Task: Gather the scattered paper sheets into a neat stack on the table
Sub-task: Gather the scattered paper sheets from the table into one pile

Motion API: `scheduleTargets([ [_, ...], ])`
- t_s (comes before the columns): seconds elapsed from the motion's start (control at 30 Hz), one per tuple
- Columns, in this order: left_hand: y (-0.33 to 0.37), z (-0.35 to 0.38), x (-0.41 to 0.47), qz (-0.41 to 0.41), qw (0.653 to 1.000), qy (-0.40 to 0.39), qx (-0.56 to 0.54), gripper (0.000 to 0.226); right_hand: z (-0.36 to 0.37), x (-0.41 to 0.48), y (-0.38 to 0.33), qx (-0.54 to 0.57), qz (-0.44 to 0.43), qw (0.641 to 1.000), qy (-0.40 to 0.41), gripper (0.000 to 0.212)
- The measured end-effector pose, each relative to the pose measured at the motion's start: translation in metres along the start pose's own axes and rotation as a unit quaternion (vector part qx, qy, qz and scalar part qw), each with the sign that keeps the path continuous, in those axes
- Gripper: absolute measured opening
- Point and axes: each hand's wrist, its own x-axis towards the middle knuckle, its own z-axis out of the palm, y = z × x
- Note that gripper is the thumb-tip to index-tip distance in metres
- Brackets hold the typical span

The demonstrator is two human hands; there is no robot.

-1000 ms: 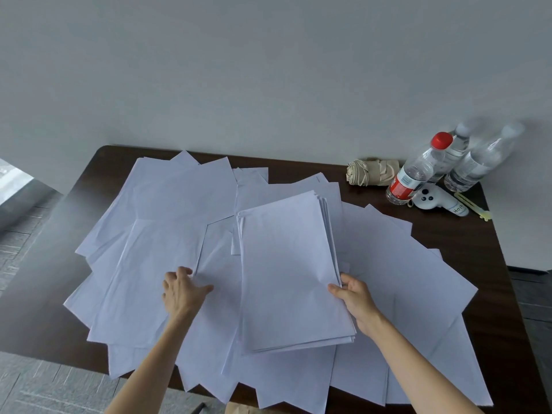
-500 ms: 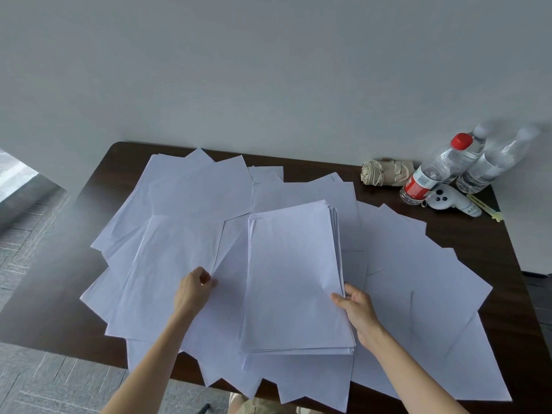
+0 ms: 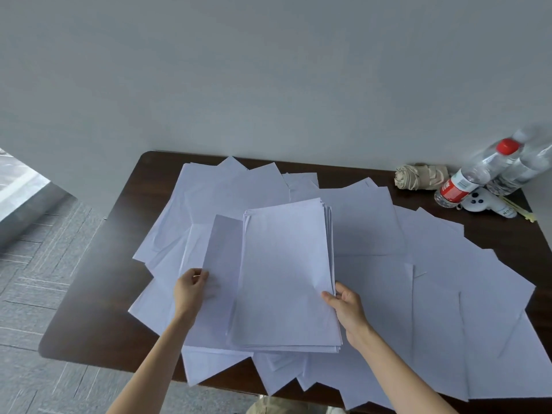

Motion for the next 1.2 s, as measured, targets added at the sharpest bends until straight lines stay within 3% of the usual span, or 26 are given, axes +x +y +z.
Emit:
scheduleTargets([
  [0.23,-0.016,-0.028,0.029,-0.029,0.996,0.033,0.080,0.015,0.074,0.000,0.008,-0.034,-0.009,0.999,0.006,0.014],
  [0.33,-0.019,-0.041,0.040,-0.028,0.985,0.045,0.165,0.013,0.097,0.003,0.015,-0.048,-0.006,0.999,0.003,0.012],
  [0.47,-0.021,-0.050,0.053,-0.022,0.977,0.009,0.213,0.025,0.115,0.002,0.025,-0.066,0.015,0.998,0.006,0.012],
  [0.57,-0.020,-0.052,0.058,-0.031,0.981,0.010,0.193,0.033,0.124,0.003,0.026,-0.091,0.030,0.995,0.019,0.009],
  [0.7,-0.019,-0.052,0.064,-0.043,0.989,-0.021,0.140,0.023,0.129,0.013,0.023,-0.131,0.041,0.988,0.071,0.022],
  [0.87,-0.026,-0.063,0.073,-0.044,0.993,-0.102,0.036,0.037,0.121,0.025,0.020,-0.175,0.026,0.982,0.062,0.029],
  [0.97,-0.027,-0.067,0.080,-0.063,0.991,-0.118,0.012,0.046,0.112,0.024,0.010,-0.152,0.028,0.986,0.069,0.021],
  [1.03,-0.022,-0.066,0.081,-0.071,0.990,-0.118,-0.007,0.033,0.108,0.018,0.001,-0.134,0.027,0.988,0.073,0.012],
  [1.1,-0.014,-0.064,0.078,-0.077,0.989,-0.122,-0.029,0.015,0.105,0.015,-0.006,-0.127,0.030,0.989,0.067,0.024],
  [1.2,-0.007,-0.060,0.078,-0.091,0.981,-0.159,-0.069,0.014,0.108,0.013,-0.009,-0.116,0.030,0.992,0.049,0.029],
])
